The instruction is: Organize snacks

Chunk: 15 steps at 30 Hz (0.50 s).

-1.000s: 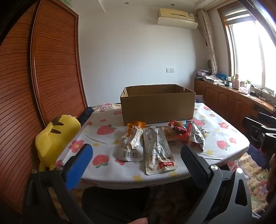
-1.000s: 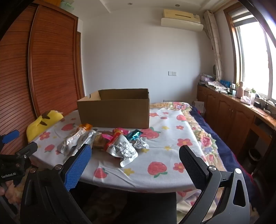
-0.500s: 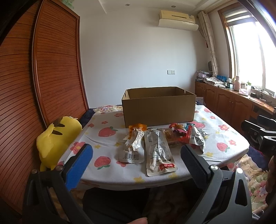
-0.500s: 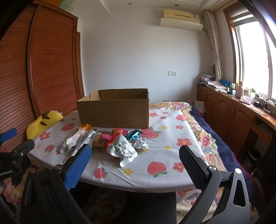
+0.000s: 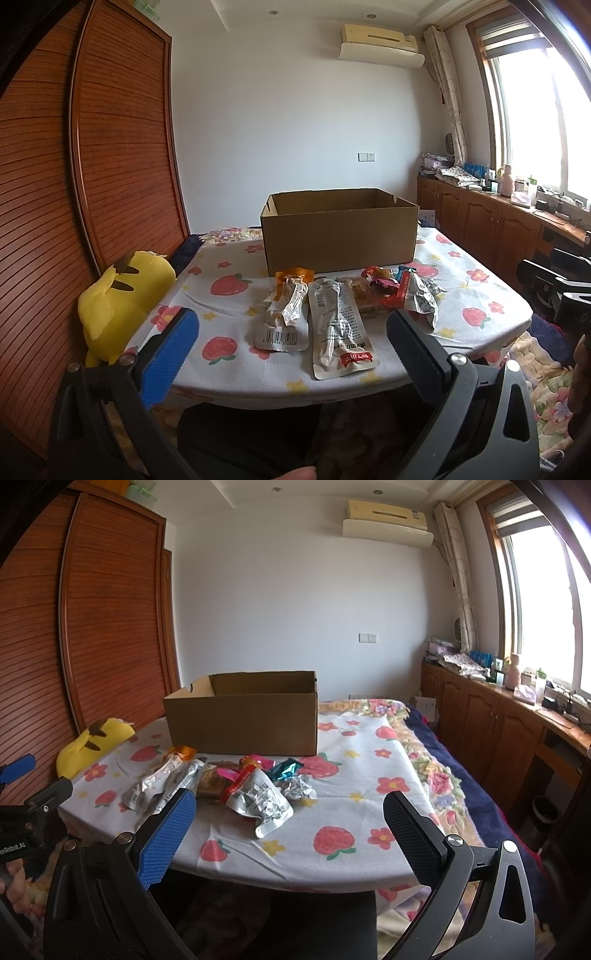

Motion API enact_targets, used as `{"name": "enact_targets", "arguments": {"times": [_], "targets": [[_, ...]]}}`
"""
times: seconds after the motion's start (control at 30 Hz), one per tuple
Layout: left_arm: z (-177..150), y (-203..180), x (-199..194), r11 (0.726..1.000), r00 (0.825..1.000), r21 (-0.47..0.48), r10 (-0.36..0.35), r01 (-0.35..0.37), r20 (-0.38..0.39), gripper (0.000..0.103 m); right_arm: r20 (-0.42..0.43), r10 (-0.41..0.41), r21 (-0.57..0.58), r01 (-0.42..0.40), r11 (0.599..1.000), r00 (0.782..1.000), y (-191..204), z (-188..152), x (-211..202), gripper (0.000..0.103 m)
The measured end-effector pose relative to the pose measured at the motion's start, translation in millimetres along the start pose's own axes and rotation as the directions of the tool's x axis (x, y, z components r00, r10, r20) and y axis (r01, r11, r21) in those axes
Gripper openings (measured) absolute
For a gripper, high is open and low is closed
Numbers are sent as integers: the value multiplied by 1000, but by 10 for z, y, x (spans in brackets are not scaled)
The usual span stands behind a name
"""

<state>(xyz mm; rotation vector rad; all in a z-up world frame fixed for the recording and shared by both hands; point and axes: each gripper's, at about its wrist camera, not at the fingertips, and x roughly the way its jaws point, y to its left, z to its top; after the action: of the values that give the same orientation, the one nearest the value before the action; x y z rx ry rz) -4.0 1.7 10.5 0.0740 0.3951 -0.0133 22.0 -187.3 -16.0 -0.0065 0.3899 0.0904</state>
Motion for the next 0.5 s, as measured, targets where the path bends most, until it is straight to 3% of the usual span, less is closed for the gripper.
{"name": "enact_targets", "arguments": {"times": [0.5], "targets": [[49,21,-19,1000,1000,-4,-8,8,8,102,4,-1,-2,1,1000,1000,-9,9,-1,103]]}}
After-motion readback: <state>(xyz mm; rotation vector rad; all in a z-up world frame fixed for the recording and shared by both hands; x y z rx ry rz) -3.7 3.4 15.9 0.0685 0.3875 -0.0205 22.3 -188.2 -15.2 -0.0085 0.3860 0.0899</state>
